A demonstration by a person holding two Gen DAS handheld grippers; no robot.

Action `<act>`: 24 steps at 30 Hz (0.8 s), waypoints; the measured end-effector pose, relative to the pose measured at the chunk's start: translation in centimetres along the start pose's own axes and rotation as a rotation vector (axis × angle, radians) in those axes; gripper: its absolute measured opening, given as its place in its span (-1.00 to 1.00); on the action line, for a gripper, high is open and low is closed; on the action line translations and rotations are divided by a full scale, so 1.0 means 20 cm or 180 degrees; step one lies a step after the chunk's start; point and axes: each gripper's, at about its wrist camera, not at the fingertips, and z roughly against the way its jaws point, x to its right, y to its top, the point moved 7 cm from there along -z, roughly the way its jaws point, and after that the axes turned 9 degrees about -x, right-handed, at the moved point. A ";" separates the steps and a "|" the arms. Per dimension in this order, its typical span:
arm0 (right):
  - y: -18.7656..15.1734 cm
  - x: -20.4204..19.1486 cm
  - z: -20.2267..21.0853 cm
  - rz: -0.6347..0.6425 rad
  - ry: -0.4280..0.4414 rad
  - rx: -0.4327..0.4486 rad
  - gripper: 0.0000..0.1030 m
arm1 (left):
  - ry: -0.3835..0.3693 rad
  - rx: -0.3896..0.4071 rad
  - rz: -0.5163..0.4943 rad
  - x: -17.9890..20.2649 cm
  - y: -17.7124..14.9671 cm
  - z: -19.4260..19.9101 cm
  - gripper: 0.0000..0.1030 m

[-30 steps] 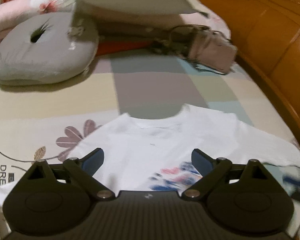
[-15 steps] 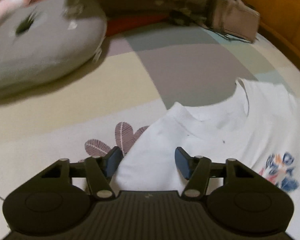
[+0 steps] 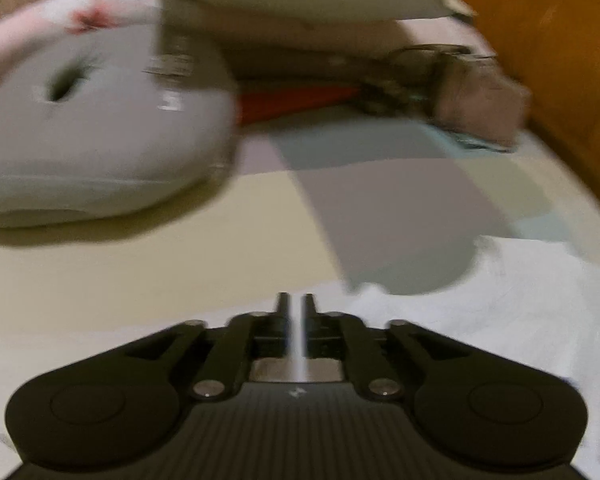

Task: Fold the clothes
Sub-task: 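Pinch the shirt hem with the left tool and pull it flat, release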

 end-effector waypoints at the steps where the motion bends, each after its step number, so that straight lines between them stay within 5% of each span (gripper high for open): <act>1: 0.00 0.01 0.00 -0.0020 0.0010 -0.0011 1.00 | -0.0101 0.0016 -0.0039 0.01 0.00 0.01 -0.21; 2: 0.00 0.01 -0.01 -0.0033 0.0015 -0.0025 1.00 | -0.0119 0.0022 -0.0081 0.02 -0.01 0.00 0.06; 8: -0.02 0.01 -0.01 0.0024 -0.0037 -0.0058 1.00 | -0.0041 -0.0146 -0.0170 0.04 -0.05 -0.10 -0.03; 12: -0.02 0.01 -0.01 0.0046 -0.0060 -0.0050 1.00 | 0.0026 -0.0191 -0.0508 0.17 -0.11 -0.08 -0.96; 14: -0.02 0.01 -0.02 0.0026 -0.0056 -0.0059 1.00 | 0.0242 -0.0135 -0.0688 0.21 -0.12 -0.05 -0.96; 20: -0.02 -0.01 0.01 0.0204 -0.0153 -0.0011 1.00 | 0.0512 0.0256 -0.0338 0.14 0.06 0.01 -0.97; 24: -0.01 -0.02 0.02 0.0280 -0.0190 0.0025 1.00 | 0.0453 -0.0030 -0.0106 0.08 0.06 -0.09 -0.76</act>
